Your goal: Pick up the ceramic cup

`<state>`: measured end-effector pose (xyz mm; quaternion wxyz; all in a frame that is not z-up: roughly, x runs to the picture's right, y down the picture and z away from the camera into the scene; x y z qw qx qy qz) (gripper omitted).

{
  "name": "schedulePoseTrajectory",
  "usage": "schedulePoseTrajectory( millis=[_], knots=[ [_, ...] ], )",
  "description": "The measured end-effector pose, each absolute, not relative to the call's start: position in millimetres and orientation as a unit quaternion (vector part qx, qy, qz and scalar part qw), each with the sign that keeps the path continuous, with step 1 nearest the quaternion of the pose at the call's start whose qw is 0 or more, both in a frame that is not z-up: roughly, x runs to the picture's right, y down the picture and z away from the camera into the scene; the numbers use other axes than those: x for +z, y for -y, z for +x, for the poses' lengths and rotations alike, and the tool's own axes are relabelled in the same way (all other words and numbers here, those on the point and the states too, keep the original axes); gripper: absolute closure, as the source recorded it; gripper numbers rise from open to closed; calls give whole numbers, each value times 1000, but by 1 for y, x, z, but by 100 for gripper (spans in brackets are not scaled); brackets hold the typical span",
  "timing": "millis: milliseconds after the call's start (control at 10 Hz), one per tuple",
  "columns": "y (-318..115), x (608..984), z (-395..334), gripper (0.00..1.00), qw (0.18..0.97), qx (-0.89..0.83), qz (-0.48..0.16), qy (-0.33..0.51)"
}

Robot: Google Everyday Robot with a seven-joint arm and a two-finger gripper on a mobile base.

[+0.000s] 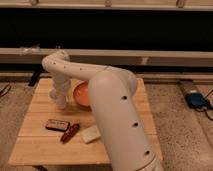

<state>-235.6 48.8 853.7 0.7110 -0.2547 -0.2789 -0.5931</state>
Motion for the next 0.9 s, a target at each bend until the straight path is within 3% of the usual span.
schedulePoseTrajectory(
  millis=[300, 900],
  knots=[
    [-33, 830, -227, 97, 725, -576, -231, 299],
    [26, 760, -219, 100, 735, -562, -152, 347]
  ],
)
